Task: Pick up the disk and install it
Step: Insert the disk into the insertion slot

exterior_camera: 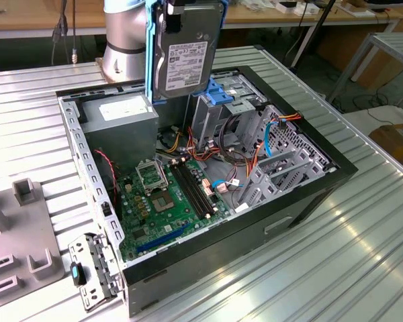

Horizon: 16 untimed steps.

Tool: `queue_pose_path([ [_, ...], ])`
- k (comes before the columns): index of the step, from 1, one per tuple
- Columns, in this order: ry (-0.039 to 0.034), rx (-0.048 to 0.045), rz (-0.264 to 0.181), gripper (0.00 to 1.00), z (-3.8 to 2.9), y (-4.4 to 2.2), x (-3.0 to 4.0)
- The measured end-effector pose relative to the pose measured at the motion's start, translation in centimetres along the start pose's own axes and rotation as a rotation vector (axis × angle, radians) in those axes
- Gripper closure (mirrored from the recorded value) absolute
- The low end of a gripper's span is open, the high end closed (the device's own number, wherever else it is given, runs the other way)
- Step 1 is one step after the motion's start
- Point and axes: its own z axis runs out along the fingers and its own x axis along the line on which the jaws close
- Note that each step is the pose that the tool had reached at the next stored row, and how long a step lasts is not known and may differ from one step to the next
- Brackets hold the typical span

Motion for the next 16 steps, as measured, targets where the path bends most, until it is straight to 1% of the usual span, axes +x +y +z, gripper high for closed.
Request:
queue_pose_path([
  [2,0.0000,0.0001,0.000,0.63,0.11,-0.01,0.93],
  [3,0.0002,-0.0002,0.000,0.63,0.14,-0.04,1.23],
  [4,0.0002,-0.0009,0.001,0.63,0.16,-0.07,1.40],
  [5,0.0002,-0.0036,0.002,0.63,0.21,-0.14,1.55],
  [9,0.0005,-0.0094,0.006,0.63,0.41,-0.46,1.83],
  [10,0.0008,-0.0180,0.008,0.63,0.57,-0.88,1.95],
  [11,0.0012,-0.0212,0.008,0.63,0.64,-1.08,2.10],
  [16,0.0010,-0.0230,0.009,0.63,0.77,-1.40,3.83],
])
